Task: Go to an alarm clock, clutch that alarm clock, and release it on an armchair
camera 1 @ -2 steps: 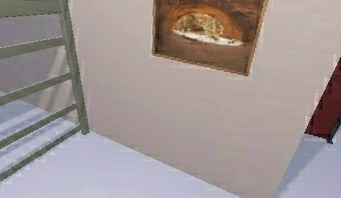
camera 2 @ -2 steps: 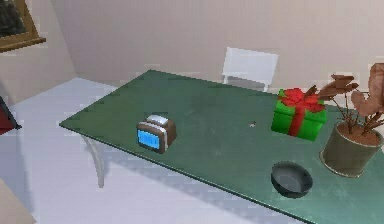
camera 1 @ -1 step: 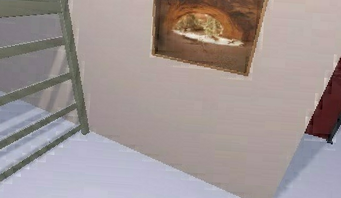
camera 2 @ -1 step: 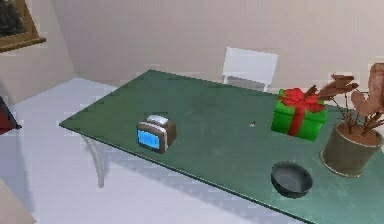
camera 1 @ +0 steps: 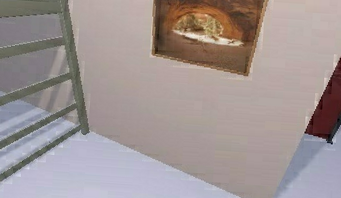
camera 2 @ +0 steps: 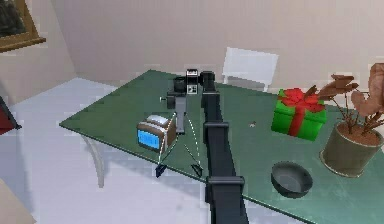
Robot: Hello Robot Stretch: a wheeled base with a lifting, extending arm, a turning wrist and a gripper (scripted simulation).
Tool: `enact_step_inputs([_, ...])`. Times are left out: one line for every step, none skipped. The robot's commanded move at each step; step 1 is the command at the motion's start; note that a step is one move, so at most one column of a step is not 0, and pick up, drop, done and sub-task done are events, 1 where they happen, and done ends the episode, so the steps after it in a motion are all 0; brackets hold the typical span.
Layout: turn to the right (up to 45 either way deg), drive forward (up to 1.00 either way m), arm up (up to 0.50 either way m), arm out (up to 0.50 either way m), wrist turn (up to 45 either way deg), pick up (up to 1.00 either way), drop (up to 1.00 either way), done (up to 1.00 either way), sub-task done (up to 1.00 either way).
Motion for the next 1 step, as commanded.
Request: enact_step_inputs([0.0,0.00,0.00,0.00,45.0,0.00,0.00,0.00,0.00])
